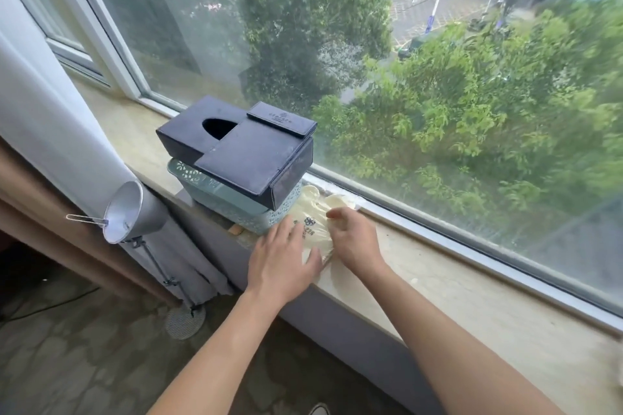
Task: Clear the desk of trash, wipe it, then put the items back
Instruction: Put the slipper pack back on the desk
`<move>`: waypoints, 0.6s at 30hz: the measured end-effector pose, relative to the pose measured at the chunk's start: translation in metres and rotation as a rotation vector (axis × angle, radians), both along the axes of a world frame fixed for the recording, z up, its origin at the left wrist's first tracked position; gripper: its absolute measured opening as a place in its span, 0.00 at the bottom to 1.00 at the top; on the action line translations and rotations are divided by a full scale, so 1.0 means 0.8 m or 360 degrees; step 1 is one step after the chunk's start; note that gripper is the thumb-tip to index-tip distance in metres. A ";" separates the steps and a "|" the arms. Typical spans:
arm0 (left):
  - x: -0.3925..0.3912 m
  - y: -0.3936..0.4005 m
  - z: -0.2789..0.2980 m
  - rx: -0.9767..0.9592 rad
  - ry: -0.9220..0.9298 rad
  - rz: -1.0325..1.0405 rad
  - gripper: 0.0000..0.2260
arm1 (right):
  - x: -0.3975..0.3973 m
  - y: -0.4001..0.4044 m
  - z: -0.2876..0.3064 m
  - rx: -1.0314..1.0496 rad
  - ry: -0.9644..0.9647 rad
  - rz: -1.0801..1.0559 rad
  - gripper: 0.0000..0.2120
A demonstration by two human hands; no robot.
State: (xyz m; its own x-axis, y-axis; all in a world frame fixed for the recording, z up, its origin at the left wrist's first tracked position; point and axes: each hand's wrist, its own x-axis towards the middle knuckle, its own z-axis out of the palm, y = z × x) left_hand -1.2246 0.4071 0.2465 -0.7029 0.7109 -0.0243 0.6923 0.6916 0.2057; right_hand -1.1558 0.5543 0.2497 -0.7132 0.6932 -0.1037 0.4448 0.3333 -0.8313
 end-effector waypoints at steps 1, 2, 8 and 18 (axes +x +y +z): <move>-0.001 0.000 -0.001 0.0004 -0.0011 -0.0005 0.29 | 0.003 0.001 0.001 0.0002 0.0004 -0.0011 0.09; -0.001 0.001 0.000 0.0023 -0.0021 -0.0006 0.29 | 0.007 0.002 0.002 0.0006 0.0002 -0.0023 0.09; -0.001 0.005 -0.010 -0.0002 -0.0066 -0.0025 0.28 | 0.063 0.021 0.003 0.0119 -0.0027 -0.0157 0.11; 0.080 0.097 0.014 0.0500 -0.0773 -0.0320 0.19 | 0.223 0.039 0.047 0.0207 0.0117 -0.0520 0.18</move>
State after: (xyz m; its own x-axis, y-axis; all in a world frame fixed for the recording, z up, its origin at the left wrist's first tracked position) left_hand -1.1606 0.4847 0.2576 -0.5155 0.8535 -0.0759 0.5788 0.4121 0.7036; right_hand -0.9776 0.5853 0.2871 -0.4538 0.8900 0.0439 0.4860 0.2885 -0.8250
